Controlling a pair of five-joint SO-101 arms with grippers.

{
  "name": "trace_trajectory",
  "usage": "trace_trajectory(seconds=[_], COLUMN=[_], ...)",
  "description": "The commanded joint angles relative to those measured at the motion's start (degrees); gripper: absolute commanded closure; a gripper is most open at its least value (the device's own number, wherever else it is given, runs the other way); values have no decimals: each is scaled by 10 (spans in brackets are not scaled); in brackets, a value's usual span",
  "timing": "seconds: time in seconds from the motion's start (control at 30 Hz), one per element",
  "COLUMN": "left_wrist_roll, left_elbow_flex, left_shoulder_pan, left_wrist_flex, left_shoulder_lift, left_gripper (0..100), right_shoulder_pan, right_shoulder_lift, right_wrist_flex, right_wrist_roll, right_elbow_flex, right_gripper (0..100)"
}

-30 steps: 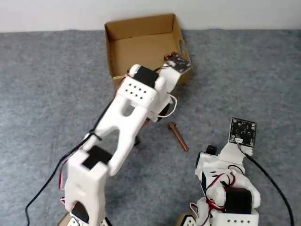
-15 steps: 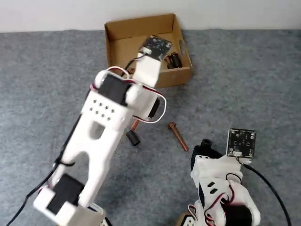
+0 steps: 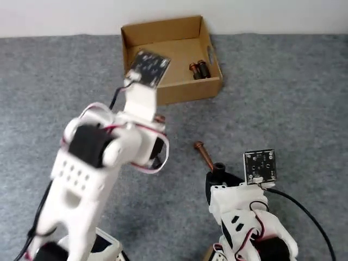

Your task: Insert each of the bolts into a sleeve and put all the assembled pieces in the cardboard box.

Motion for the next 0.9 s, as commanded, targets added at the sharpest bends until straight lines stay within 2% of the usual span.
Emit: trace_trajectory(seconds=[0.0, 0.13, 0.37, 0.57, 0.7, 0.77, 0.87], left_wrist_roll=[3, 3, 6, 68, 80, 81, 81], left_elbow_flex=[74, 182, 327, 458, 564, 607, 647], left_shoulder_pan=[-2, -2, -2, -2, 4, 4, 4], left_wrist_flex=[-59, -124, -174, -320, -433, -466, -474], left_shoulder_lift=[-115, -227, -388, -546, -658, -705, -758], left_gripper=[997, 997, 997, 997, 997, 997, 997], right_shoulder_pan=[-7, -28, -75, -155, -191, -214, -233], right_shoulder_lift=[2, 2, 3, 3, 3, 3, 3], right_wrist_flex=[-16, -16, -23, -33, -41, -45, -82], right_wrist_roll=[4, 4, 31, 59, 97, 123, 162], right_elbow_flex=[-10, -9, -9, -6, -2, -3, -3], right_gripper=[991, 991, 991, 991, 991, 991, 991])
